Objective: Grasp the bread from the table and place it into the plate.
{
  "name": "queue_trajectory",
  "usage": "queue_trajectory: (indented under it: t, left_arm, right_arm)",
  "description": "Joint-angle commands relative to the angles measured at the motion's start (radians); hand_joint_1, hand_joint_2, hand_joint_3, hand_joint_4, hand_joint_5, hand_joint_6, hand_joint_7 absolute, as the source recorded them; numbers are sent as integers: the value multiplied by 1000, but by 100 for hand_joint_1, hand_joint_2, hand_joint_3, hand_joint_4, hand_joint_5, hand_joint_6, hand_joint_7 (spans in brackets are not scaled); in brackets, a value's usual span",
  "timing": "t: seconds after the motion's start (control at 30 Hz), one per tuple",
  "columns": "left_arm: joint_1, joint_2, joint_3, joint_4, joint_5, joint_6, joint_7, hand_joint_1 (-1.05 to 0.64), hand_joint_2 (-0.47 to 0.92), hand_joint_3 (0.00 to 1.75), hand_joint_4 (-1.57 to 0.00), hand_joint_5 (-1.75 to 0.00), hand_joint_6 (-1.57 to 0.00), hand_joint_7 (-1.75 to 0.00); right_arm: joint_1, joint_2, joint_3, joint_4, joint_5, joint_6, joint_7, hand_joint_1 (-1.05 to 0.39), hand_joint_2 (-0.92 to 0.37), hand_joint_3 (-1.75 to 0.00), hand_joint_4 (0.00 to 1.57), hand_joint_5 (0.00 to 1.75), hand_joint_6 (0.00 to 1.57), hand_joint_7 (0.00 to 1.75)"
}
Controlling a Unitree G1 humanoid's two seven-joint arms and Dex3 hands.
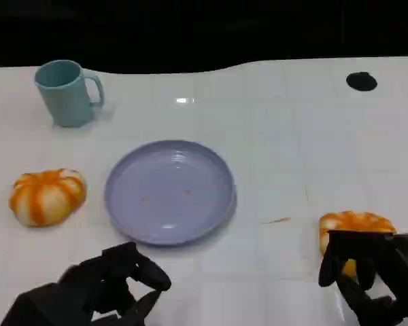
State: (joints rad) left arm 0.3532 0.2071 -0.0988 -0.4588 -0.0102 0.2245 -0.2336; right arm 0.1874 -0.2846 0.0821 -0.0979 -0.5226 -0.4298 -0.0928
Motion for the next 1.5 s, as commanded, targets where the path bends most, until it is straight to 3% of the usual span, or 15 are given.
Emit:
queue_trajectory:
  t: [0.03,0.83,1.03,1.17,1.33,1.5]
  left_arm:
    - [-3,11,5,-1,-7,-4,-11,-26,86,57,-65,-175,-63,-126]
    - [2,15,5,-7,-10,-5,-10,-27,87,54,-65,-175,-63,-127]
    - [3,15,8,-10,-17,1,-13,-26,87,54,-65,-175,-62,-126]
    - [2,14,11,-9,-20,6,-14,-26,87,54,-65,-175,-62,-126]
    - [1,20,7,-8,-7,-2,-13,-26,87,53,-65,-175,-63,-126]
    - [2,19,8,-10,-5,-1,-15,-26,87,53,-64,-175,-62,-126]
  right_arm:
    - [-5,-17,-8,2,0,3,-2,-5,-15,-146,97,175,91,136]
    - [-4,-20,-9,-3,6,2,4,-5,-15,-145,96,174,90,133]
    - [4,-15,-13,-41,-1,13,1,-4,-21,-127,91,170,96,95]
    - [8,-20,-15,-89,-51,41,-1,-12,-22,-112,91,135,100,71]
    - [17,-34,-20,-170,-99,122,51,-21,-25,-101,81,120,94,54]
    - [25,-58,-25,-262,-152,218,121,-28,-39,-76,64,92,82,33]
